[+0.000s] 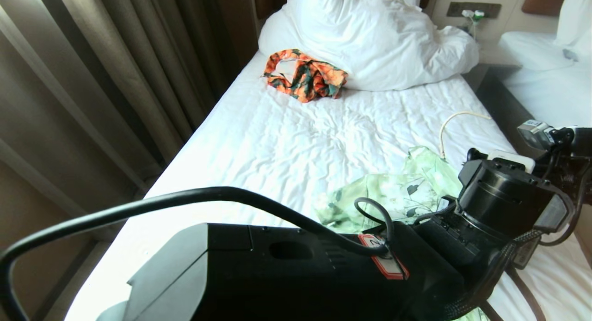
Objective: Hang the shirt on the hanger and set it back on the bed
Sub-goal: Hook one side of the shirt onto the hanger
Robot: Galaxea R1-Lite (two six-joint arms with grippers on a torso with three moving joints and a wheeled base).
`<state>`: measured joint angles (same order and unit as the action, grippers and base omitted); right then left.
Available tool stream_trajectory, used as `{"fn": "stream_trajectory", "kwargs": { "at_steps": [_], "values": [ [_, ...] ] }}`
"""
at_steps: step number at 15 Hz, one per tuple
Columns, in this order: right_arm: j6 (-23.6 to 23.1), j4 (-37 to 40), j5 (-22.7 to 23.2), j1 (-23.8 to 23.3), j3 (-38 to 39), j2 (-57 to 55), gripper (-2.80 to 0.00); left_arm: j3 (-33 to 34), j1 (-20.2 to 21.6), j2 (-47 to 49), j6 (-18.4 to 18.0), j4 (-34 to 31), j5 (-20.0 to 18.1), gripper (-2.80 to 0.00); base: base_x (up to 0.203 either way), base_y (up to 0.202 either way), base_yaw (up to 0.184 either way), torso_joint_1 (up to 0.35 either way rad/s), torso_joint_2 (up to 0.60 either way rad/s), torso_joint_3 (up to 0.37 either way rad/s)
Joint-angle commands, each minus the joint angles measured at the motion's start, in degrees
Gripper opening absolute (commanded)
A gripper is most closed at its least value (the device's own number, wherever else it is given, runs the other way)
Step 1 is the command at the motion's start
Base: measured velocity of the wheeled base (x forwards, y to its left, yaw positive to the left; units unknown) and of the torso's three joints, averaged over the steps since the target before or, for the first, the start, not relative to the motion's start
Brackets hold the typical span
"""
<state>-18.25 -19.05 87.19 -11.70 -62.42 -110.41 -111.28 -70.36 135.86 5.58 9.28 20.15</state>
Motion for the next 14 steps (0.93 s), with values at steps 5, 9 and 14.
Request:
{"fn": "stream_trajectory", "kwargs": {
  "at_steps": [5, 9, 14],
  "values": [
    [-0.2, -0.5, 0.5, 1.1, 1.1, -0.2, -2.8, -0.3, -0.9, 1.5, -1.6, 0.4, 0.1, 0.0, 0.0, 0.0, 0.0, 0.0, 0.0, 0.0],
    [-0.2, -2.3, 0.5, 1.0, 1.5, -0.4, -2.8, 0.3, -1.2, 1.0, -1.6, 0.7, 0.2, 0.0, 0.0, 0.0, 0.0, 0.0, 0.0, 0.0],
    [-0.2, -2.6, 0.5, 0.7, 1.5, -0.2, -2.8, 10.0, -2.9, -1.0, 0.0, 1.0, 0.3, 0.0, 0.0, 0.0, 0.0, 0.0, 0.0, 0.0]
  ]
}}
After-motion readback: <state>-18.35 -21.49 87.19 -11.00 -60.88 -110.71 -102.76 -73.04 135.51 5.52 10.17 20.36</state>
